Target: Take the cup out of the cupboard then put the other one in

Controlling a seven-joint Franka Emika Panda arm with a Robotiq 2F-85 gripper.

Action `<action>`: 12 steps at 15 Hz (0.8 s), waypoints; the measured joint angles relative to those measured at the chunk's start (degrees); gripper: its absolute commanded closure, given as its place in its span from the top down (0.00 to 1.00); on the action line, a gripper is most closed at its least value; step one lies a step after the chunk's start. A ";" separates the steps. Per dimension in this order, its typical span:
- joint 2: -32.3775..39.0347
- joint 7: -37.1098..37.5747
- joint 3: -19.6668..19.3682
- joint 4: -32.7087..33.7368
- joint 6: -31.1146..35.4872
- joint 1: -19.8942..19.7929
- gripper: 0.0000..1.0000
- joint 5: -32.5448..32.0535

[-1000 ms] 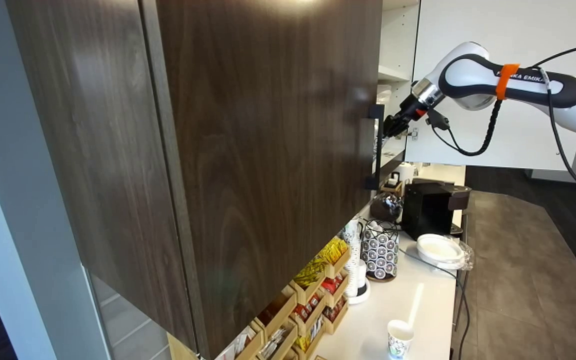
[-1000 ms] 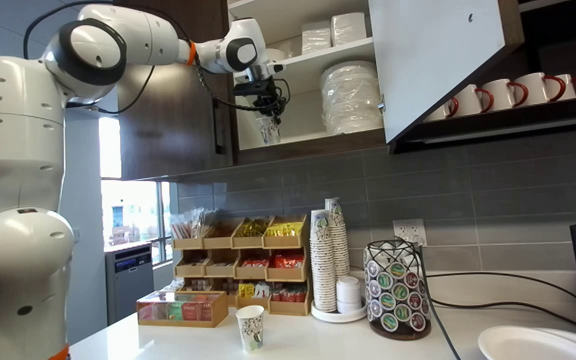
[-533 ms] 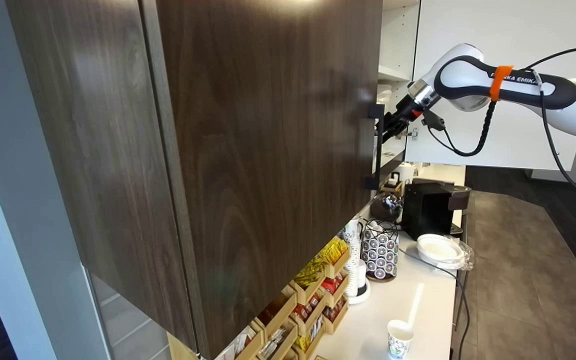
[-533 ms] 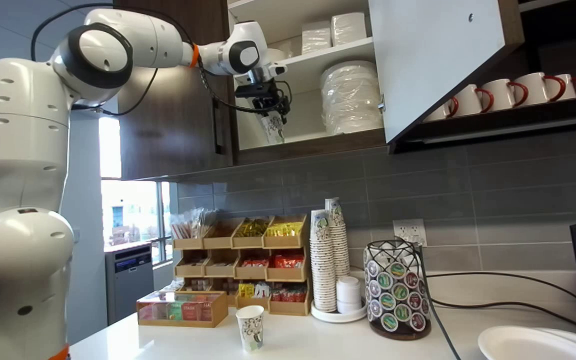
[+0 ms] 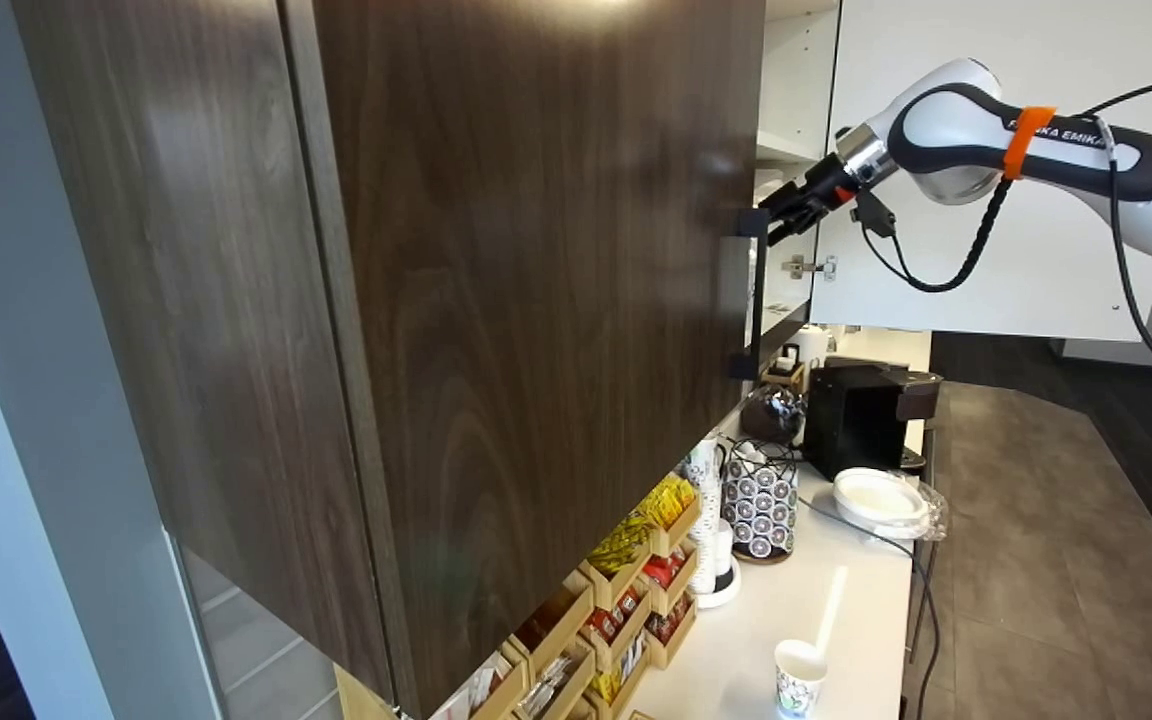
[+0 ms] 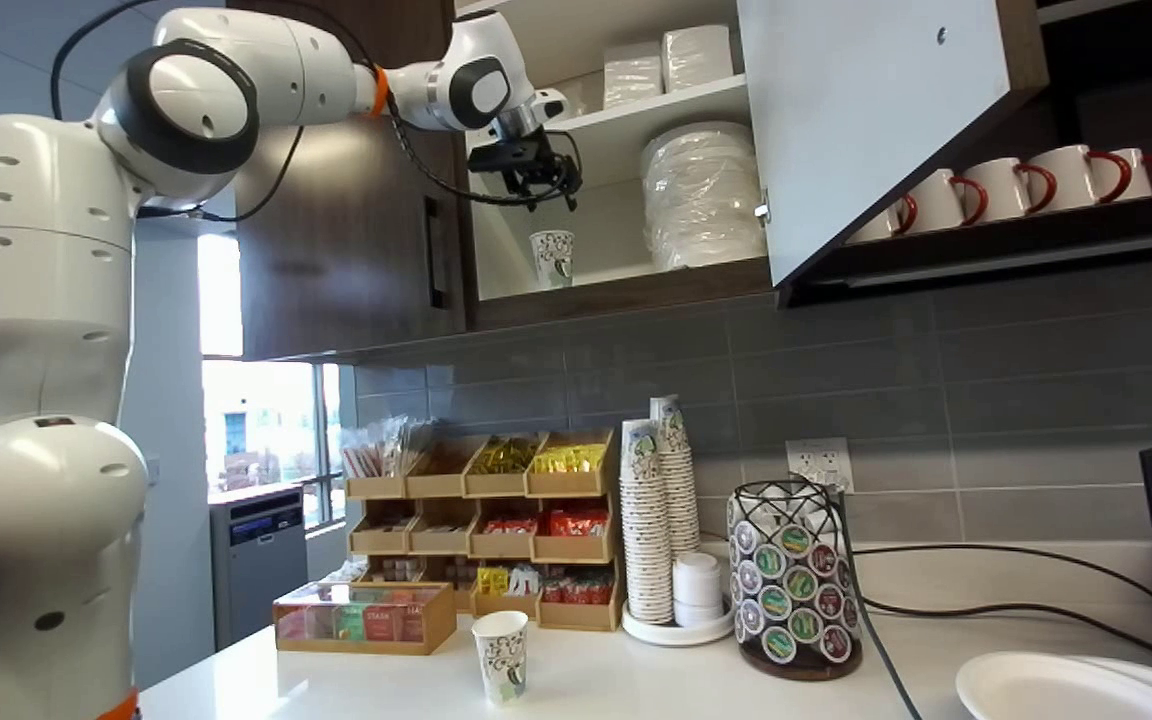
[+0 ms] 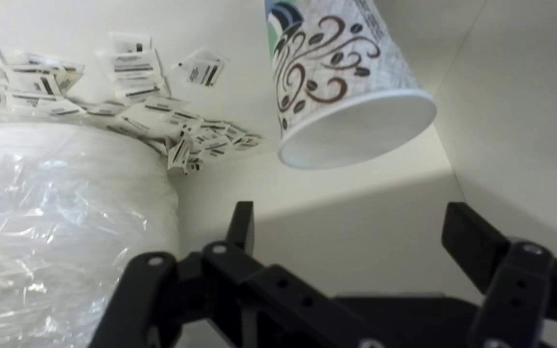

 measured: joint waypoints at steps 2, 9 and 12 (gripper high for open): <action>-1.39 -3.44 -0.38 -0.84 2.97 -0.35 1.00 2.19; -13.48 -15.33 -3.62 -13.84 4.81 -1.40 1.00 9.64; -19.28 -18.41 -5.05 -21.07 4.76 -1.34 1.00 9.66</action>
